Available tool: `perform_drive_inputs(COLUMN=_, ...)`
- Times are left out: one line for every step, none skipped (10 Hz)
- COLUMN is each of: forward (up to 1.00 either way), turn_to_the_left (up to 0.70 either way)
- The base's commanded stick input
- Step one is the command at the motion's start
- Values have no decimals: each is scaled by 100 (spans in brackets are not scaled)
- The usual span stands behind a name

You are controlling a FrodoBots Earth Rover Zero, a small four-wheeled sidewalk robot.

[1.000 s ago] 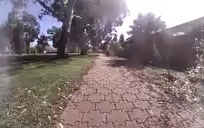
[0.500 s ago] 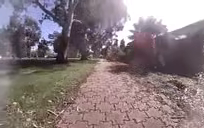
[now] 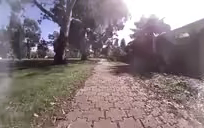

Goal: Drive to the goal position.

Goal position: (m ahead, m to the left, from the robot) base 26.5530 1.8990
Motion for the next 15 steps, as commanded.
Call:
perform_drive_inputs(forward=70, turn_to_the_left=-13)
perform_drive_inputs(forward=70, turn_to_the_left=-8)
perform_drive_inputs(forward=70, turn_to_the_left=-2)
perform_drive_inputs(forward=70, turn_to_the_left=0)
perform_drive_inputs(forward=70, turn_to_the_left=0)
perform_drive_inputs(forward=70, turn_to_the_left=0)
perform_drive_inputs(forward=70, turn_to_the_left=0)
perform_drive_inputs(forward=70, turn_to_the_left=0)
perform_drive_inputs(forward=70, turn_to_the_left=0)
perform_drive_inputs(forward=70, turn_to_the_left=0)
perform_drive_inputs(forward=70, turn_to_the_left=0)
perform_drive_inputs(forward=70, turn_to_the_left=0)
perform_drive_inputs(forward=70, turn_to_the_left=0)
perform_drive_inputs(forward=70, turn_to_the_left=0)
perform_drive_inputs(forward=70, turn_to_the_left=0)
